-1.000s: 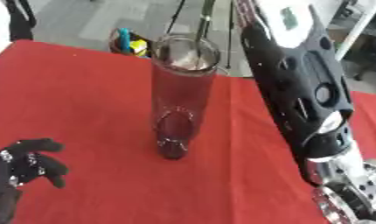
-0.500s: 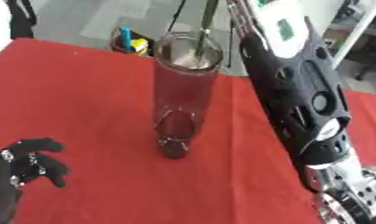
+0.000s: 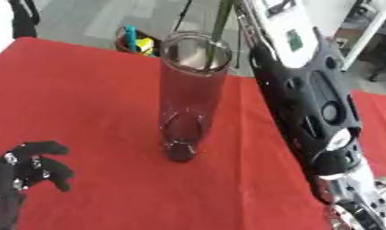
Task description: Arrange flowers into the vase.
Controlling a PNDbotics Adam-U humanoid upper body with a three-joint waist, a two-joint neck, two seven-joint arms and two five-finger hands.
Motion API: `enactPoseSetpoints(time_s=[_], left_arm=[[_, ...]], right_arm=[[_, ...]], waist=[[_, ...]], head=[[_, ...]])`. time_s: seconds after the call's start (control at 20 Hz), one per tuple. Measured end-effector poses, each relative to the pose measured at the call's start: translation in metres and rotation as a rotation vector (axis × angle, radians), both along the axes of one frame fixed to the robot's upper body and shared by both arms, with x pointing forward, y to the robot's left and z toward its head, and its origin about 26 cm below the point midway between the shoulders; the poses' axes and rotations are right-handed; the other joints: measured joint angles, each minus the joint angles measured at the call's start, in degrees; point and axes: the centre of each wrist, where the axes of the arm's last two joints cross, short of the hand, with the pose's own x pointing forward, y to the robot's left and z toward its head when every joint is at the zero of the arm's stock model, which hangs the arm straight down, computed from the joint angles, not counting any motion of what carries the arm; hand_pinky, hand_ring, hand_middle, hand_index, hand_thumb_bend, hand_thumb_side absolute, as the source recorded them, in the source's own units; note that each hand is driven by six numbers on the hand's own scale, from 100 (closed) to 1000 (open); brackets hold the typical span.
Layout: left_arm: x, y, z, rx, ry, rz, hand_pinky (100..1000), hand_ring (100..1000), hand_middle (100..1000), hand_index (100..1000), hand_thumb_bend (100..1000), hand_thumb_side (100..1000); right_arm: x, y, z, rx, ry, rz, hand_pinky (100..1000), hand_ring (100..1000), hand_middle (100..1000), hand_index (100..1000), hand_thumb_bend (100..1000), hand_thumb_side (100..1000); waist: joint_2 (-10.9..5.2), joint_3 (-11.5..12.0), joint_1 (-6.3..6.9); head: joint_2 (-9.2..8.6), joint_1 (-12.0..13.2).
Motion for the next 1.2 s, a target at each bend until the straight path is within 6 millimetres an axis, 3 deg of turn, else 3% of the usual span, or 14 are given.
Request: enactPoseSetpoints(time_s=[0.6,1.2], left_arm=[[0.0000,-0.0009,-0.0001,-0.003,0.003,-0.002,442,556,675,806,135,1000],[-0.0001,-0.0013,-0.0001,-0.004,0.007,-0.002,443,557,676,805,135,1000]], right_arm=[[0.0013,0.0000,-0.0038,-0.011,0.012,0.004,218,495,100,209,215,990],[0.0025,-0.0094,-0.0040,-0.177,0.009,-0.086,270,568,100,267,122,971]], waist=[[0.03,-0.1,0.00],[0.03,-0.5,-0.09]], head=[[0.00,0.3],[-0.01,1.1]])
